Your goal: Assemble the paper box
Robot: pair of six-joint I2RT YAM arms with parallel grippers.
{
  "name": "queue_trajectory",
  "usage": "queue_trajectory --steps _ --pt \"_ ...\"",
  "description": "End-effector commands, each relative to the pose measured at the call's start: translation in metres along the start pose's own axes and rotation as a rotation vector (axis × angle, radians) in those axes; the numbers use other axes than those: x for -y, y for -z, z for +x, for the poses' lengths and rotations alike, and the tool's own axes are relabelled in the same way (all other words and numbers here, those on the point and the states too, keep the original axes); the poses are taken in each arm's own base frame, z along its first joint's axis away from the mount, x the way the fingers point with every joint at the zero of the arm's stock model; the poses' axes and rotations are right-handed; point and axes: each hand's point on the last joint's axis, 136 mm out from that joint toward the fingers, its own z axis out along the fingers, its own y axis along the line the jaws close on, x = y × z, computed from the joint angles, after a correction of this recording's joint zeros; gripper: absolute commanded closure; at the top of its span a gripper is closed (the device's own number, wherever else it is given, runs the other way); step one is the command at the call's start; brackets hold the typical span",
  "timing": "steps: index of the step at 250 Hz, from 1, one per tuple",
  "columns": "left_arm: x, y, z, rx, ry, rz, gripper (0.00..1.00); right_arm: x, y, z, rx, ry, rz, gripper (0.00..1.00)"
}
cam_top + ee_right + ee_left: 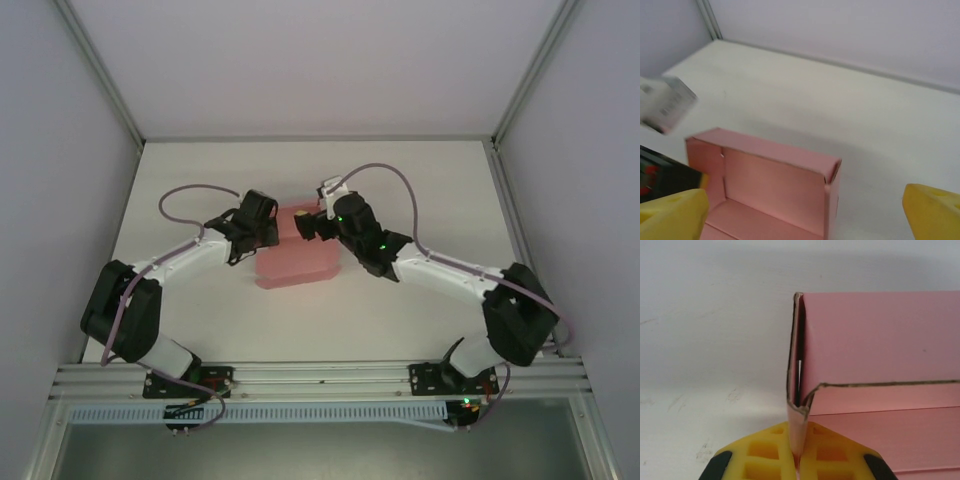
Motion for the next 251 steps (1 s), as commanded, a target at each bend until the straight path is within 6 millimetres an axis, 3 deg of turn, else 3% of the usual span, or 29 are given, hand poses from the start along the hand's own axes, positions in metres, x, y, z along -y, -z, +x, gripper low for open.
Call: queue_trajectory --steps 1,21,67,94,109,161,197,223,251 --pt "0.030 0.009 -0.008 0.001 -0.216 0.162 1.00 0.023 0.026 0.003 -0.035 -0.094 0.065 0.00" --pt "0.046 0.012 0.002 -0.067 -0.390 0.265 1.00 0.042 0.046 0.009 -0.063 -0.179 0.094 0.00" --pt "0.047 0.015 -0.001 -0.119 -0.659 0.249 1.00 0.091 0.084 0.043 -0.160 -0.380 0.164 0.00" --pt "0.059 0.017 0.012 -0.175 -0.876 0.306 1.00 0.112 0.105 0.060 -0.177 -0.413 0.229 0.00" --pt "0.057 0.015 0.018 -0.229 -0.968 0.261 1.00 0.119 0.116 0.066 -0.183 -0.416 0.255 0.00" --pt "0.058 -0.007 0.026 -0.360 -1.153 0.136 1.00 0.134 0.142 0.081 -0.185 -0.428 0.319 0.00" --pt "0.048 -0.034 0.035 -0.467 -1.277 -0.038 1.00 0.137 0.150 0.091 -0.199 -0.430 0.335 0.00" --pt "0.053 -0.048 0.039 -0.489 -1.327 -0.087 1.00 0.140 0.152 0.096 -0.209 -0.428 0.345 0.00" --pt "0.064 -0.054 0.041 -0.482 -1.347 -0.088 0.82 0.141 0.152 0.099 -0.215 -0.427 0.350 0.00"
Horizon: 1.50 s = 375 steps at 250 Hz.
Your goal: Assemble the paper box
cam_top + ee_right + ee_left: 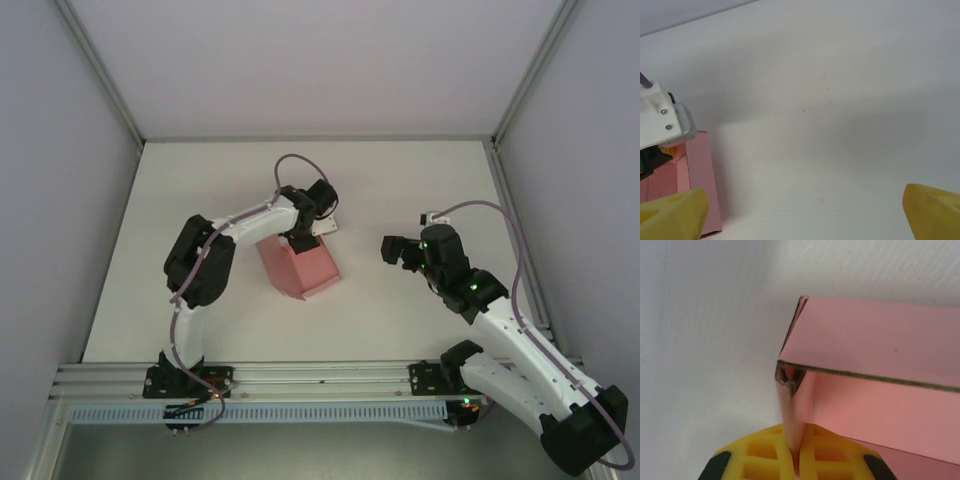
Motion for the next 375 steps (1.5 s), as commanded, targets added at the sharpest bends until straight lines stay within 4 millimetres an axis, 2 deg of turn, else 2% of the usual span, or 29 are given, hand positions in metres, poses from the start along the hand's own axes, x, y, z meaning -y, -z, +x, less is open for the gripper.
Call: queue_trajectory --steps 1,24,56,95,149,193,220,235,246,272,284,300,316,335,352,375 --pt "0.000 -0.008 0.009 -0.100 -0.079 -0.043 0.81 0.011 0.000 0.005 -0.009 -0.012 0.039 0.00" --pt "-0.002 -0.005 0.001 -0.081 -0.083 -0.054 0.68 0.011 0.000 0.005 -0.009 -0.007 0.037 0.00" --pt "-0.008 0.009 -0.009 -0.041 -0.081 -0.074 0.59 0.008 0.000 0.004 -0.009 0.004 0.021 0.00" --pt "-0.011 0.018 -0.015 0.000 -0.084 -0.082 0.60 0.008 0.000 0.004 -0.009 0.014 0.018 0.00" --pt "-0.002 -0.002 -0.008 0.003 -0.081 -0.016 0.62 0.006 0.001 0.006 -0.010 0.026 0.003 0.00" --pt "-0.007 -0.020 -0.007 0.008 -0.031 0.020 0.70 0.002 -0.002 0.013 -0.029 0.034 -0.031 0.00" --pt "-0.007 -0.033 -0.007 -0.004 -0.023 0.026 0.89 0.002 -0.004 0.017 -0.038 0.035 -0.036 0.00" --pt "-0.006 -0.041 -0.005 -0.012 -0.009 0.032 0.93 0.002 -0.005 0.019 -0.044 0.035 -0.037 0.00" --pt "-0.007 -0.046 -0.005 -0.011 0.006 0.026 1.00 0.001 -0.006 0.021 -0.048 0.032 -0.044 0.00" --pt "-0.015 -0.048 -0.005 0.012 0.073 -0.003 1.00 -0.002 -0.009 0.026 -0.058 0.003 -0.074 0.00" --pt "-0.023 -0.043 -0.006 0.035 0.111 -0.039 1.00 -0.005 -0.012 0.028 -0.062 -0.010 -0.090 0.00" --pt "-0.045 -0.026 -0.008 0.076 0.197 -0.149 1.00 -0.011 -0.016 0.029 -0.065 -0.030 -0.122 0.00" --pt "-0.078 0.005 -0.016 0.165 0.356 -0.297 1.00 -0.021 -0.022 0.028 -0.065 -0.099 -0.165 0.00" --pt "-0.105 0.052 -0.019 0.279 0.549 -0.424 1.00 -0.039 -0.029 0.021 -0.061 -0.169 -0.240 0.00" --pt "-0.115 0.092 -0.020 0.385 0.704 -0.495 1.00 -0.055 -0.037 0.009 -0.023 -0.203 -0.275 0.00" --pt "-0.110 0.124 -0.019 0.494 0.832 -0.518 1.00 -0.086 -0.043 -0.010 0.020 -0.144 -0.306 0.00"
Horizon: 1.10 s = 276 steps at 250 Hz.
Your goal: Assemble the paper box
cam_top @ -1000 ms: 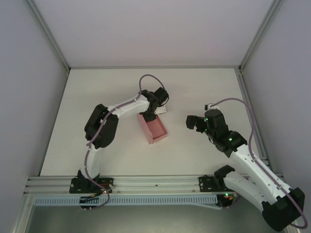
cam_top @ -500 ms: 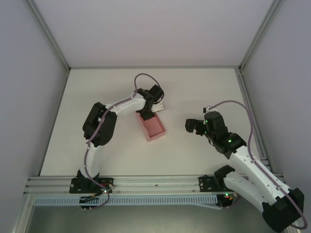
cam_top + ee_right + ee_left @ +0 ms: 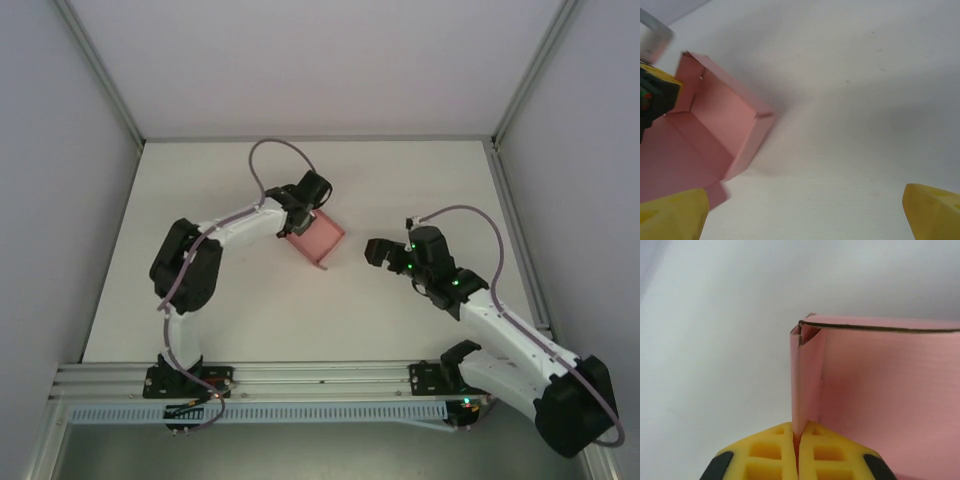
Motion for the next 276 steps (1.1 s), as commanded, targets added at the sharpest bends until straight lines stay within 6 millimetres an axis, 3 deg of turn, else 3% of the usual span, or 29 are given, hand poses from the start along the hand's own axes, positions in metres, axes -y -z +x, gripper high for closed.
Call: queue_trajectory --steps 1,23,56,78,109,143,193,216,256,265,276 --pt "-0.044 0.068 -0.045 0.248 0.386 -0.142 1.00 -0.056 -0.007 -0.036 0.109 -0.007 -0.135 0.00" --pt "-0.048 0.091 -0.046 0.306 0.477 -0.171 1.00 -0.081 -0.017 -0.050 0.128 0.072 -0.093 0.00" --pt "-0.053 0.113 -0.045 0.348 0.554 -0.173 1.00 -0.088 -0.042 -0.066 0.143 0.099 -0.003 0.03" --pt "-0.053 0.120 -0.044 0.368 0.556 -0.162 1.00 -0.095 -0.046 -0.081 0.163 0.139 0.023 0.04" --pt "-0.056 0.123 -0.037 0.369 0.560 -0.169 1.00 -0.096 -0.039 -0.096 0.208 0.171 0.053 0.05" --pt "-0.057 0.127 -0.033 0.385 0.599 -0.153 1.00 -0.082 -0.040 -0.104 0.236 0.169 0.116 0.09" --pt "-0.056 0.134 -0.034 0.413 0.635 -0.106 1.00 -0.095 -0.069 -0.086 0.163 0.168 0.034 0.25" --pt "-0.056 0.135 -0.035 0.421 0.641 -0.097 1.00 -0.094 -0.079 -0.091 0.175 0.163 0.047 0.39" --pt "-0.052 0.131 -0.035 0.413 0.640 -0.089 1.00 -0.097 -0.088 -0.098 0.184 0.172 0.066 0.71" --pt "-0.052 0.129 -0.035 0.410 0.636 -0.092 1.00 -0.097 -0.088 -0.099 0.183 0.180 0.071 0.72" --pt "-0.051 0.128 -0.035 0.402 0.630 -0.093 1.00 -0.096 -0.087 -0.100 0.180 0.186 0.081 0.63"
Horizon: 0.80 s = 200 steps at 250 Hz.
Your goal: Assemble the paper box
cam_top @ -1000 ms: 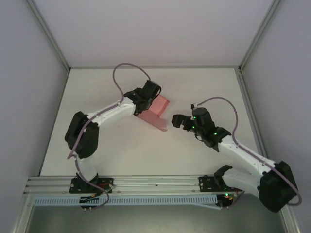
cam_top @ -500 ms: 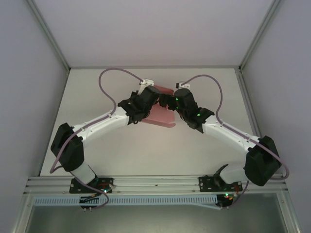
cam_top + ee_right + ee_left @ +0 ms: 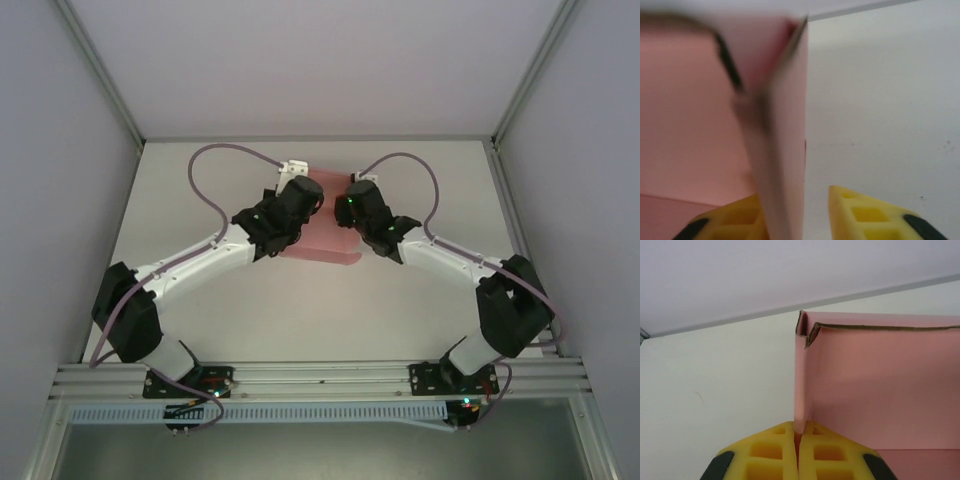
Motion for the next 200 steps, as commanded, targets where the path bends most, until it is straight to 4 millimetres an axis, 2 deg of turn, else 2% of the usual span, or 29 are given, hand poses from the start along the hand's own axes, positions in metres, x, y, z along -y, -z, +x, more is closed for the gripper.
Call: queue_trajectory --steps 1,26,68,93,115,131,139,160,176,200 --pt "0.001 0.000 -0.006 0.017 0.051 0.006 1.00 -0.007 0.004 -0.029 0.066 -0.004 -0.002 0.62" --pt "0.003 -0.002 -0.005 0.014 0.044 0.004 1.00 -0.002 0.009 -0.028 0.054 0.008 0.024 0.53" --pt "0.004 -0.003 -0.005 0.008 0.046 0.005 1.00 0.002 0.015 -0.036 0.084 0.006 0.040 0.54" --pt "0.003 -0.002 -0.006 0.010 0.052 0.004 1.00 0.001 0.014 -0.036 0.080 0.009 0.037 0.62" --pt "0.004 -0.002 -0.006 0.011 0.056 0.006 1.00 0.002 0.012 -0.034 0.067 0.018 0.045 0.74" --pt "0.003 -0.004 -0.005 0.010 0.055 -0.003 1.00 0.002 0.011 -0.032 0.056 0.029 0.052 0.94" --pt "0.003 -0.006 -0.003 0.008 0.058 -0.011 1.00 0.002 0.011 -0.032 0.052 0.033 0.055 0.99" --pt "-0.004 -0.015 0.000 -0.001 0.089 -0.046 1.00 -0.001 0.015 -0.030 0.045 0.035 0.050 1.00" --pt "-0.013 -0.030 0.004 -0.011 0.128 -0.082 1.00 -0.004 0.020 -0.030 0.041 0.027 0.032 1.00" --pt "-0.023 -0.053 0.006 0.001 0.126 -0.133 1.00 -0.025 0.027 -0.024 -0.003 0.014 -0.094 1.00"
